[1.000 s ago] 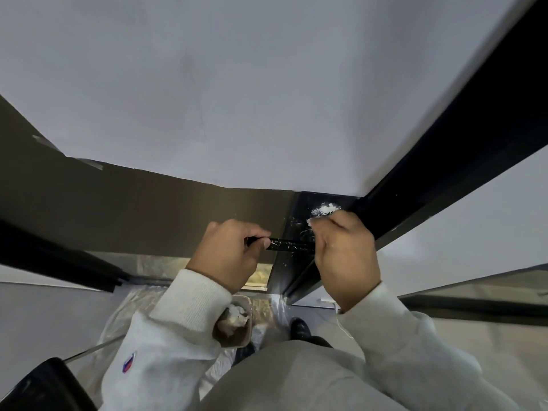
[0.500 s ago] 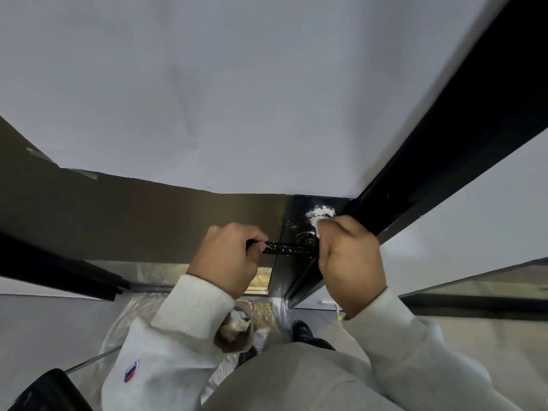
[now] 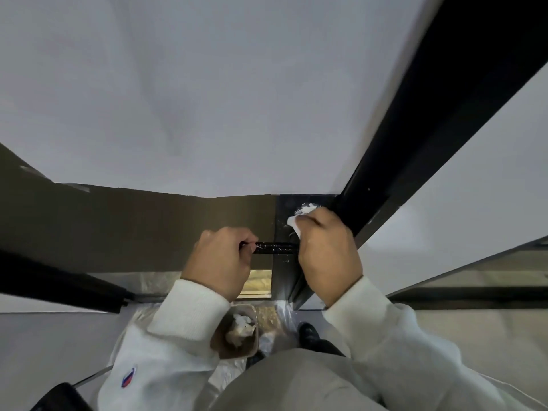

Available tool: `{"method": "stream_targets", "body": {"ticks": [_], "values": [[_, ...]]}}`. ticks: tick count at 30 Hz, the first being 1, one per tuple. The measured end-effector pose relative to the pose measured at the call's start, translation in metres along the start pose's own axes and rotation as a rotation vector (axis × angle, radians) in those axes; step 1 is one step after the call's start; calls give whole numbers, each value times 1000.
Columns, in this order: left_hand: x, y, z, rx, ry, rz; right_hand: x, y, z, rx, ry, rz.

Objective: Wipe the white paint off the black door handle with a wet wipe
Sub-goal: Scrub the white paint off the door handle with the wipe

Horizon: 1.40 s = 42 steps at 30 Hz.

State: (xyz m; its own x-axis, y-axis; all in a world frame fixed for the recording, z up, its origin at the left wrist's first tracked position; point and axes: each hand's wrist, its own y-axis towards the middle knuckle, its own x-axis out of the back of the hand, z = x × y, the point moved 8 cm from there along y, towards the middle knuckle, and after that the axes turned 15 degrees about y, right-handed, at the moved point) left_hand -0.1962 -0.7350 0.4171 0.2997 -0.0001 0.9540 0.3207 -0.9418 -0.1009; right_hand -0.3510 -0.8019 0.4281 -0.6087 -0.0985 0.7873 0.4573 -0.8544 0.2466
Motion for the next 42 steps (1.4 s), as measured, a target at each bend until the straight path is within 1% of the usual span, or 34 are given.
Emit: {"method": "stream_targets", "body": {"ticks": [2,3,4,8,10,11,12,16,18,21,23,25,27,29,31,34,38,42], "values": [[-2,0,0,10,3,12,-8,-2,11,54,46,49],[-2,0,-1,10,5,11,-7,-5,13,68,70,41],[-1,-1,-2,3,8,-4,0,-9,13,70,93,7],[9,-6,-20,-14,71,-132,44,-27,0,57,150,-220],[6,-4,-32,-26,66,-123,56,-29,-6,45,126,-281],[3,-4,-38,-41,62,-107,55,-26,-8,33,106,-285],[0,-3,-43,-58,66,-90,50,-21,-10,12,87,-268],[-6,-6,-50,-109,77,-69,20,-2,-14,-79,34,-114],[-4,-7,-50,-126,60,-78,16,2,-12,-46,30,-109],[-6,-7,-51,-140,96,-64,5,4,3,62,13,-91],[-7,-7,-52,-150,85,-57,-14,9,16,114,-16,-5],[-5,-9,-47,-166,22,-79,-25,10,24,122,-17,53],[-1,-11,-38,-160,-24,-113,-15,5,25,128,19,36],[0,-11,-31,-142,-26,-134,12,-5,17,92,29,-51],[-1,-9,-29,-120,-42,-151,34,-9,4,23,-26,-130],[-2,-8,-34,-126,-90,-149,30,-2,-9,-45,-104,-141],[-1,-4,-41,-153,-122,-162,15,-1,-12,19,-37,-128],[9,2,-60,-203,-156,-293,16,1,-5,176,105,-127]]}}
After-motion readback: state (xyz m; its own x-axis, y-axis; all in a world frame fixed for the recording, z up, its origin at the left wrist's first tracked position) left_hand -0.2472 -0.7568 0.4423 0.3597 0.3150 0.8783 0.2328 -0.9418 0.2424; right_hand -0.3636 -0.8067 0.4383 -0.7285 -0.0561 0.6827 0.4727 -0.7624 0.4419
